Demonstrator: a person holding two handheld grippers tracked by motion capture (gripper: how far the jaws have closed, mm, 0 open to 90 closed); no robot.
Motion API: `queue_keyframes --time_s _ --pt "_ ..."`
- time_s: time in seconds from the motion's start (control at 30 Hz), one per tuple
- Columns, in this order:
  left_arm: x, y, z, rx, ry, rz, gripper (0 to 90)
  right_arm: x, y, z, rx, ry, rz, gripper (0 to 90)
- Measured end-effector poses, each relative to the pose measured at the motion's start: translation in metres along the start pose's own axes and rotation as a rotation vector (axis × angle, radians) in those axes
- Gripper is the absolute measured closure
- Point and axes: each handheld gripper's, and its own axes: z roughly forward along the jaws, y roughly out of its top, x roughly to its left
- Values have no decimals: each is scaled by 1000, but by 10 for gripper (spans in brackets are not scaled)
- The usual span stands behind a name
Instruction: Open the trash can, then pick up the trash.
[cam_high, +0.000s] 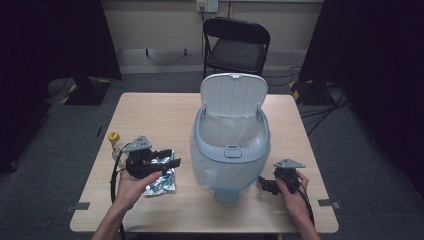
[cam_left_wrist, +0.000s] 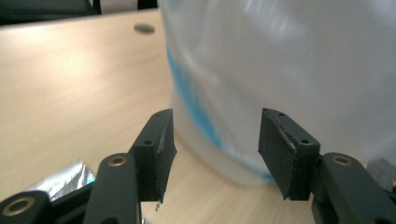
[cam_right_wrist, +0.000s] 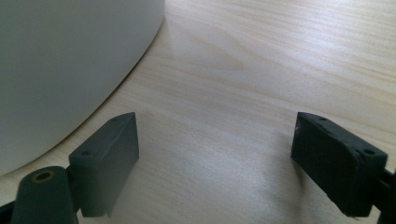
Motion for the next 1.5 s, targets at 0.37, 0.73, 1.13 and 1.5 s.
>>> queue_keyframes --time_s 0.37,0.73,1.13,1.5 --pt "12 -48 14 133 60 -54 424 0 0 0 0 0 0 140" --pt "7 -68 35 248 198 -60 376 0 0 0 0 0 -1 139" --pt "9 -74 44 283 233 -44 384 0 0 0 0 2 -3 137" --pt "11 -70 47 329 303 57 497 0 0 0 0 3 -3 137"
